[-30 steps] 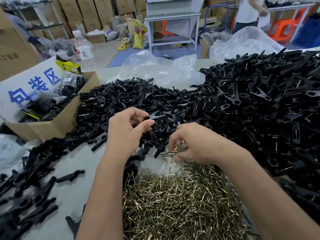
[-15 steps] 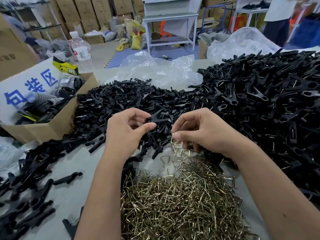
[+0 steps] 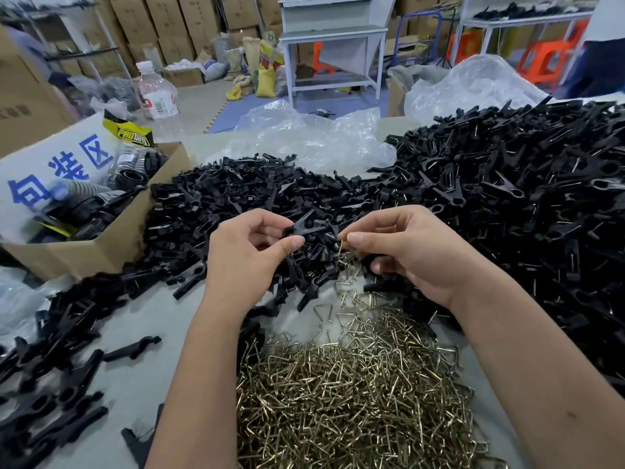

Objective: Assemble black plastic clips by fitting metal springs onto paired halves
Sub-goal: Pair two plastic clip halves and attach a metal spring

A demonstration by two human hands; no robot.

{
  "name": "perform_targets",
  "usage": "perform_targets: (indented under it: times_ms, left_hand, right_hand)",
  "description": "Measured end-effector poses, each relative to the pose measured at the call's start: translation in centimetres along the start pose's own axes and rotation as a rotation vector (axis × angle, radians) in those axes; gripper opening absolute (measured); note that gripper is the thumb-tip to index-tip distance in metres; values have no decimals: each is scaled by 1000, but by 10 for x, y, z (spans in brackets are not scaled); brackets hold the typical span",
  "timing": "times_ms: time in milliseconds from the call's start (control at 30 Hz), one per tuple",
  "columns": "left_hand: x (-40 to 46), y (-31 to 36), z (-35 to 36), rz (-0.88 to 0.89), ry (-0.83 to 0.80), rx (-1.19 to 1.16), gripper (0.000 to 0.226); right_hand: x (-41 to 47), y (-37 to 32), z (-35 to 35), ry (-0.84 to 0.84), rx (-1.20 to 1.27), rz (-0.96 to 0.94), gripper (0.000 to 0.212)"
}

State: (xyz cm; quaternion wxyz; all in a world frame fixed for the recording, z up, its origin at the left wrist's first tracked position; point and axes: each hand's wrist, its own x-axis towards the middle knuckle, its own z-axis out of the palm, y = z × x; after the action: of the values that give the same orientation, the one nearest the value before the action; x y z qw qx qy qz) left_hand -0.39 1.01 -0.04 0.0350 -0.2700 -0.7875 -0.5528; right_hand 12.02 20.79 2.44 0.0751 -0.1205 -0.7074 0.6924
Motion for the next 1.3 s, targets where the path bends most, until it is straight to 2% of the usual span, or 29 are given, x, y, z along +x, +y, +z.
perform_targets:
  times_ms: [200, 267, 567, 700, 833, 967, 1100, 1167, 1300]
  left_hand:
    - [1, -1, 0, -2, 5, -48, 21]
    - [2, -2, 0, -6, 3, -82, 21]
    - [0, 7, 2, -75, -28, -433, 27]
    - [-1, 12, 4, -100, -64, -484, 32]
    - [-1, 12, 3, -114, -69, -509, 33]
    - [-1, 10, 1, -123, -47, -539, 31]
    - [-1, 9, 0, -123, -41, -550, 31]
    - [-1, 9, 0, -128, -39, -553, 31]
    - [0, 8, -2, -137, -33, -556, 32]
  right_hand:
    - [4, 3, 7, 77, 282, 18, 15]
    - [5, 6, 9, 54, 354, 51, 8]
    - [4, 9, 25, 63, 444, 56, 18]
    - [5, 11, 33, 75, 487, 35, 29]
    - [6, 11, 35, 42, 484, 47, 25]
    - [5, 11, 35, 39, 493, 77, 7]
    - [4, 13, 38, 152, 316, -6, 33]
    - [5, 17, 38, 228, 239, -42, 38]
    - [8, 19, 37, 266, 181, -17, 18]
